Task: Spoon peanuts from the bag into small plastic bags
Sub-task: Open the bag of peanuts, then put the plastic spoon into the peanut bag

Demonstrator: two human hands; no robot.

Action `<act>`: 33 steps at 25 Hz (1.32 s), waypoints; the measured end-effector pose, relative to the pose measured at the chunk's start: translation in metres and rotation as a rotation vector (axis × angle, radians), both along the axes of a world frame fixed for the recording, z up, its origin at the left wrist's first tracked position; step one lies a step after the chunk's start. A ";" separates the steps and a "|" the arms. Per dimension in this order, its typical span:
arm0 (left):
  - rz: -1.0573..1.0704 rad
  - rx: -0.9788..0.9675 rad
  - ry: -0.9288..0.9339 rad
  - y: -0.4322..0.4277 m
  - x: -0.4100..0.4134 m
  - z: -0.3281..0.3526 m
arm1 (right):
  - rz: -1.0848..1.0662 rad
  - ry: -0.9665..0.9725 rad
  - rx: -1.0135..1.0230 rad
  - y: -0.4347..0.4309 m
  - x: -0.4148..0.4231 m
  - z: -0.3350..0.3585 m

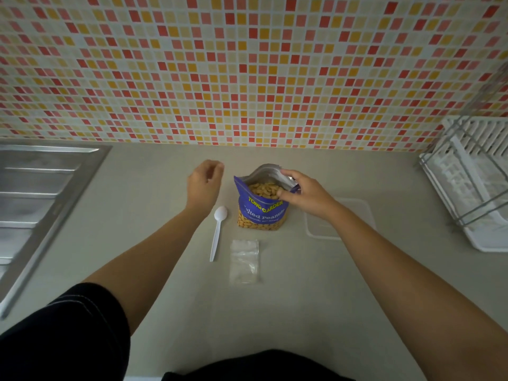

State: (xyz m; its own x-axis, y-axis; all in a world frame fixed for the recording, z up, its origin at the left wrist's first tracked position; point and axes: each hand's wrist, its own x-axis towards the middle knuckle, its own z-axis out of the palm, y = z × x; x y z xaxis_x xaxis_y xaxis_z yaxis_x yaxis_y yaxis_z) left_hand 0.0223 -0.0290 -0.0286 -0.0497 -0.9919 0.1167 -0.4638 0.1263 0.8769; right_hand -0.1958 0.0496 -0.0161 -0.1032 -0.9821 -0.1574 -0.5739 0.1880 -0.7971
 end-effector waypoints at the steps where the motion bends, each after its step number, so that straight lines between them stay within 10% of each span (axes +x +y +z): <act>1: 0.064 0.070 -0.073 0.002 0.010 -0.016 | -0.017 -0.022 -0.022 0.002 0.001 -0.004; 5: -0.081 0.314 -0.579 0.022 0.034 -0.068 | -0.082 -0.085 -0.104 0.006 0.004 -0.014; 11: -0.156 0.308 -0.857 0.037 0.022 -0.080 | -0.086 -0.062 -0.112 0.007 0.004 -0.013; 16: -0.020 0.358 -0.659 0.025 0.030 -0.067 | -0.080 -0.065 -0.096 0.006 0.002 -0.016; 22: -0.066 0.134 0.087 -0.011 0.023 0.026 | -0.089 -0.103 -0.080 0.004 0.001 -0.018; 27: -0.498 0.016 -0.307 -0.015 0.010 0.072 | -0.090 -0.195 -0.064 0.004 0.002 -0.017; 33: -0.498 0.071 0.031 -0.008 -0.024 0.068 | -0.093 -0.155 -0.069 0.003 0.001 -0.018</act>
